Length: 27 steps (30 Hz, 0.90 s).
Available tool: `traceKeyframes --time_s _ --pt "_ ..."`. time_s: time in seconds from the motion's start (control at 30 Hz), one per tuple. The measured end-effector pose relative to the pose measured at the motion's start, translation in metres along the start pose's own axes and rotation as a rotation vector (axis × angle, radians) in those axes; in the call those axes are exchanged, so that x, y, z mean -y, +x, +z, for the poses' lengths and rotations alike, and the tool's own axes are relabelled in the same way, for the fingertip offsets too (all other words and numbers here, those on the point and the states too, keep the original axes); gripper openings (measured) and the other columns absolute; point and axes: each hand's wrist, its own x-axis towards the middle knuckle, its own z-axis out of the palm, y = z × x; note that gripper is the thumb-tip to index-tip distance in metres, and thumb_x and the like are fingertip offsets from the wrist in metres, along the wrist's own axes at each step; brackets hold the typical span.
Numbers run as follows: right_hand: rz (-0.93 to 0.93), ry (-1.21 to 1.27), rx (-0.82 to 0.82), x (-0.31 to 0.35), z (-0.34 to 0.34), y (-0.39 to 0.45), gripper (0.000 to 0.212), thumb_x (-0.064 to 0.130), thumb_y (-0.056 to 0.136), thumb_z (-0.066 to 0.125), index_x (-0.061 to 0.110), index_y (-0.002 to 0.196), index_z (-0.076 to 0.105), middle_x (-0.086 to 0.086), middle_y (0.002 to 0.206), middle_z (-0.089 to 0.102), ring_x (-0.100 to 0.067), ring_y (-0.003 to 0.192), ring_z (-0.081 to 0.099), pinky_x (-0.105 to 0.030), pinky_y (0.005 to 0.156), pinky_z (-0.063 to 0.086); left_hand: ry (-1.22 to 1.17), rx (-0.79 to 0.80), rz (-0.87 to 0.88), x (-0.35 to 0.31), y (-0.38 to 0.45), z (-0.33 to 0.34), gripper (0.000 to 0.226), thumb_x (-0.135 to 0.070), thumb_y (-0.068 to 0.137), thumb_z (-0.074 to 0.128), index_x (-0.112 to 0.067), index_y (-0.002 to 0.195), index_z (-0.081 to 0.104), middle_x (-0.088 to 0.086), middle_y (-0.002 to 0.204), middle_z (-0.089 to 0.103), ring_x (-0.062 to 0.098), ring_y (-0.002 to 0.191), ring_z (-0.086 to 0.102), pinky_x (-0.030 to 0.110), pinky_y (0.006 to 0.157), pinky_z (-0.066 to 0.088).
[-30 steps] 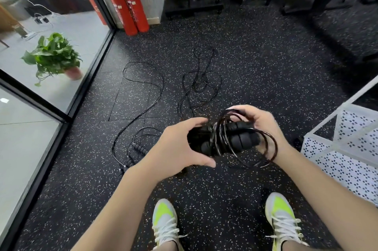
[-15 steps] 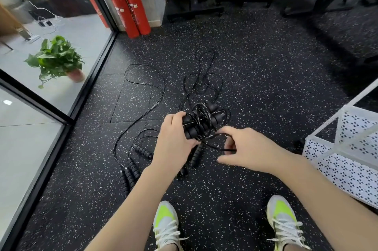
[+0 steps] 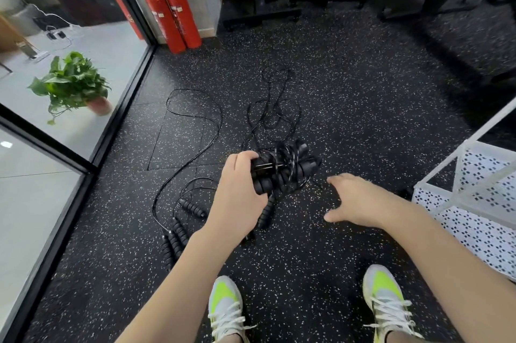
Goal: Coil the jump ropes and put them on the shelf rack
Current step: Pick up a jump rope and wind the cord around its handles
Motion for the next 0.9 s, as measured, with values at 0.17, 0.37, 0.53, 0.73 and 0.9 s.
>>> traceKeyframes --time_s 0.17,0.37,0.53,0.73,0.9 --pt "0.003 0.112 -0.302 0.002 -0.001 0.002 0.108 0.042 0.082 0.079 0.021 0.158 0.006 -0.007 0.158 0.027 -0.029 0.139 0.037 -0.046 0.106 0.044 0.185 0.071 0.084 0.0 -0.004 0.005 0.064 -0.003 0.08 0.068 -0.031 0.133 0.048 -0.014 0.13 0.046 0.014 0.118 0.046 0.031 0.086 0.046" --pt "-0.46 0.083 -0.528 0.012 0.002 -0.005 0.104 0.042 0.077 0.083 0.048 0.155 0.014 0.007 0.163 0.008 -0.019 0.151 0.008 -0.052 0.119 0.025 0.317 0.07 0.085 -0.004 -0.004 0.006 0.06 -0.015 0.086 0.067 -0.036 0.138 0.047 -0.019 0.136 0.05 0.011 0.122 0.046 0.029 0.082 0.04" --pt "-0.548 0.063 -0.564 0.017 0.009 -0.001 0.058 0.04 0.089 0.072 0.04 0.141 0.045 0.022 0.139 0.047 -0.007 0.123 0.044 -0.033 0.099 0.047 0.365 0.065 0.106 -0.002 -0.004 0.007 0.058 -0.014 0.085 0.066 -0.037 0.136 0.05 -0.019 0.135 0.053 0.013 0.119 0.05 0.031 0.082 0.044" --pt "-0.386 -0.037 -0.51 0.016 0.007 -0.003 0.055 0.054 0.091 0.064 0.036 0.138 0.042 0.017 0.11 0.063 -0.012 0.102 0.057 -0.029 0.079 0.047 0.245 -0.012 -0.051 0.002 -0.001 0.0 0.046 -0.022 0.083 0.066 -0.041 0.124 0.055 -0.019 0.121 0.058 0.015 0.111 0.055 0.033 0.079 0.041" --pt "-0.112 -0.096 -0.316 0.009 0.01 0.001 0.068 0.057 0.085 0.069 0.024 0.137 0.039 0.005 0.128 0.057 -0.021 0.106 0.062 -0.036 0.078 0.05 0.171 -0.055 -0.128 0.0 0.0 -0.004 0.056 -0.03 0.08 0.075 -0.038 0.131 0.053 -0.015 0.119 0.061 0.017 0.109 0.058 0.036 0.087 0.049"
